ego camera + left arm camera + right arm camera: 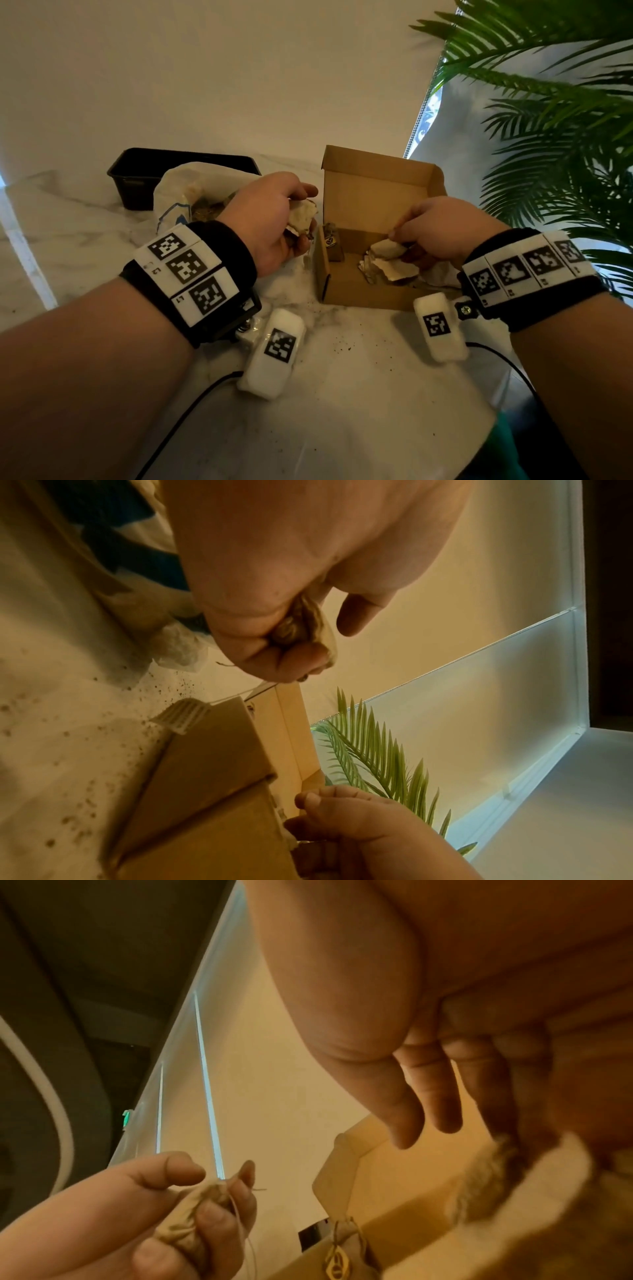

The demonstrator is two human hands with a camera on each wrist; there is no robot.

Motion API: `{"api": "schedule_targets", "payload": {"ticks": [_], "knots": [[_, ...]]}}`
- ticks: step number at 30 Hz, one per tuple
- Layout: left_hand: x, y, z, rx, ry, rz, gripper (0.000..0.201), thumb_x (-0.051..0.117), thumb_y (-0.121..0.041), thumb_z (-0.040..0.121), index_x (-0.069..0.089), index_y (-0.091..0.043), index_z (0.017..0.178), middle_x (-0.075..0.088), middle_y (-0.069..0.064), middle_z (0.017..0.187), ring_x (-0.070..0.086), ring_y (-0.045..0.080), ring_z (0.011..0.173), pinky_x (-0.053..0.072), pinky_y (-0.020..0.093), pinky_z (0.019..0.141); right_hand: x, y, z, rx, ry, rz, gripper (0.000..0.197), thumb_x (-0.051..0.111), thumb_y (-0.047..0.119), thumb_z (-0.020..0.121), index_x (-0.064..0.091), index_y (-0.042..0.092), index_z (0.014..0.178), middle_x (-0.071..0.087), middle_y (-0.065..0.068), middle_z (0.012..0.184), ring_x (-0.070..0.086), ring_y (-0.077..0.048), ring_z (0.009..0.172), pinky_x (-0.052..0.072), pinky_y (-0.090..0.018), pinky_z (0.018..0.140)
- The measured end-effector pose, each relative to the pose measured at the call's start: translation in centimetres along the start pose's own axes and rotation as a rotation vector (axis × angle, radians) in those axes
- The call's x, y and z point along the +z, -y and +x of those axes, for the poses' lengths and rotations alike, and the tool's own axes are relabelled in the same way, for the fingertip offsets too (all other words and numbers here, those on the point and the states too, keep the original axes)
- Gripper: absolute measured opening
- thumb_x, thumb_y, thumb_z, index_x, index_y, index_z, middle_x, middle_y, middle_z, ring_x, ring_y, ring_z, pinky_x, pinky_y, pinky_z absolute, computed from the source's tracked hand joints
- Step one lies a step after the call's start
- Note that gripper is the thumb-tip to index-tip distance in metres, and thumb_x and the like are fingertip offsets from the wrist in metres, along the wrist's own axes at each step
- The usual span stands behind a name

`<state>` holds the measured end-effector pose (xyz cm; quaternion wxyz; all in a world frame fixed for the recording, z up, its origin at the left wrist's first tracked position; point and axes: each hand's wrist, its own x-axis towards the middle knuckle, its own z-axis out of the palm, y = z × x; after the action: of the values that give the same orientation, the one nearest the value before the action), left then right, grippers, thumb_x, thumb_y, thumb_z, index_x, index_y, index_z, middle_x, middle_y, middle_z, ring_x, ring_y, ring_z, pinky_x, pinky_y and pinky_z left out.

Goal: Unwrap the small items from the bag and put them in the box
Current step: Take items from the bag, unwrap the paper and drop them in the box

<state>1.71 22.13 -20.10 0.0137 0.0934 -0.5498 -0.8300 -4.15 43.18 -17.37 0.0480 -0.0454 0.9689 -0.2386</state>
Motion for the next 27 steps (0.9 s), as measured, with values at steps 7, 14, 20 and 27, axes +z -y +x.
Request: {"api": "schedule_targets", "payload": {"ticks": [7, 14, 20, 27], "knots": [[0.2, -0.3, -0.5, -0.012, 0.03, -0.081, 0.037, 0.039, -0.018, 0.097, 0.061, -0.007, 0.124, 0.055, 0.01, 0.085, 0.055, 0.021, 0.066, 0.045, 0.026, 0.05, -0.8, 2.5, -2.3, -0.173, -0.138, 0.161, 0.022, 0.067, 0.041, 0.091, 0.068, 0.019, 0.094, 0.073, -0.002, 0.089, 0.071, -0.02, 0.082, 0.055, -0.031, 0.063], [0.2, -0.9, -0.7, 0.043, 0.085, -0.067, 0.041, 0.036, -0.038, 0.1, 0.059, -0.009, 0.118, 0.056, 0.009, 0.088, 0.053, 0.019, 0.061, 0.042, 0.027, 0.054, 2.0, 6.6, -2.2, -0.264, 0.058, 0.471, 0.03, 0.072, 0.046, 0.085, 0.073, 0.017, 0.093, 0.075, -0.003, 0.087, 0.072, -0.028, 0.087, 0.06, -0.048, 0.081], [0.4, -0.8, -0.9, 0.059, 0.173, -0.042, 0.053, 0.032, -0.046, 0.101, 0.052, -0.007, 0.131, 0.057, 0.013, 0.097, 0.06, 0.017, 0.058, 0.049, 0.026, 0.053, 5.6, 5.9, -1.3, -0.293, 0.07, 0.696, 0.025, 0.076, 0.044, 0.078, 0.074, 0.02, 0.086, 0.076, -0.009, 0.091, 0.072, -0.034, 0.088, 0.06, -0.051, 0.073], [0.1, -0.3, -0.3, 0.045, 0.157, -0.009, 0.054, 0.034, -0.05, 0.1, 0.054, -0.009, 0.129, 0.062, 0.011, 0.097, 0.065, 0.017, 0.057, 0.051, 0.028, 0.059, 6.5, 4.5, -0.4, -0.293, 0.088, 1.068, 0.018, 0.072, 0.026, 0.084, 0.072, 0.012, 0.097, 0.072, -0.017, 0.096, 0.067, -0.041, 0.088, 0.056, -0.056, 0.083]]}}
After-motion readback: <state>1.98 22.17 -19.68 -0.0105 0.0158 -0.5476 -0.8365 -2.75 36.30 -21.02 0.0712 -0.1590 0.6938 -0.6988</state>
